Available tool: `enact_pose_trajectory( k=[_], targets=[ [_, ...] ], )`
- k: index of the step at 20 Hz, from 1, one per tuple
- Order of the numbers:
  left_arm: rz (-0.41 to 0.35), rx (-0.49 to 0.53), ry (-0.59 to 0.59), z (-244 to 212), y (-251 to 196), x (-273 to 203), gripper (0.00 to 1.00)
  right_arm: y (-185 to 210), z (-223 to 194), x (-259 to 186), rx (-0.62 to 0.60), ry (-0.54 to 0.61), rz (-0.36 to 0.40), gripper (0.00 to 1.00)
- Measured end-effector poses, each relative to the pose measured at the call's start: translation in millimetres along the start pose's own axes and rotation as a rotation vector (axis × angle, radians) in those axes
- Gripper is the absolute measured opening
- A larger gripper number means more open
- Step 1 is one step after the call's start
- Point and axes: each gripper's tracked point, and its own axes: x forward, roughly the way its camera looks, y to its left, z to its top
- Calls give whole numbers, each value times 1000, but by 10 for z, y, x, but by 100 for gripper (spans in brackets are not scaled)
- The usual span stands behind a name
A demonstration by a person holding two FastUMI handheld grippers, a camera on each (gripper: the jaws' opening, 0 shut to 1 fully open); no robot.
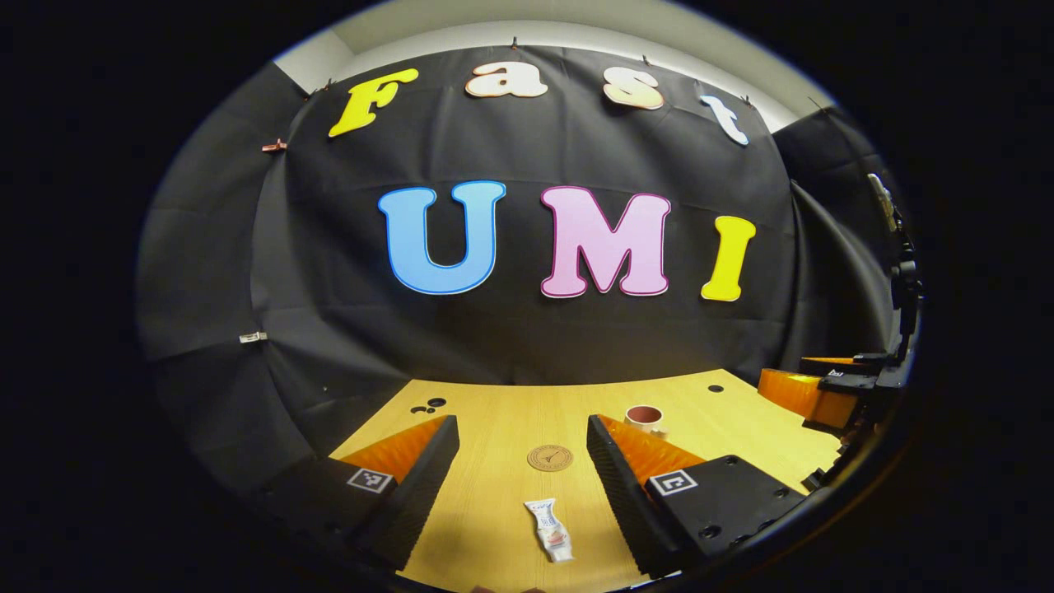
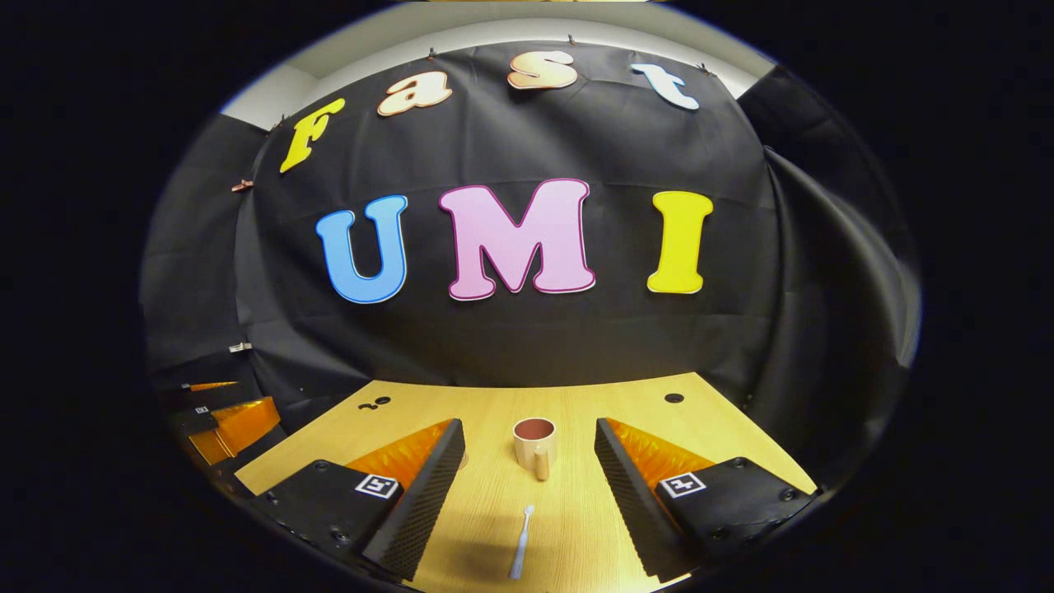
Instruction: Put the toothbrush and toothpaste on the desktop into the cup, then pick up the cup and place it on the coaster on the desktop.
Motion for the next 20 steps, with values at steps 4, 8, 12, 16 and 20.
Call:
enact_pose_trajectory(
  k=[4,8,12,16,20],
  targets=[
    [5,-6,35,-89,22,69,97,-17,-52,91,6,20,6,98],
    [-18,-39,96,-249,-9,162,97,-44,-111,197,8,41,15,97],
    [-33,-61,195,-515,-31,305,98,-54,-222,320,8,79,31,98],
    [-29,-80,307,-892,-66,504,98,-42,-344,448,0,123,68,98],
    [-21,-95,432,-1338,-134,684,98,-40,-493,609,-23,167,111,97]
  ],
)
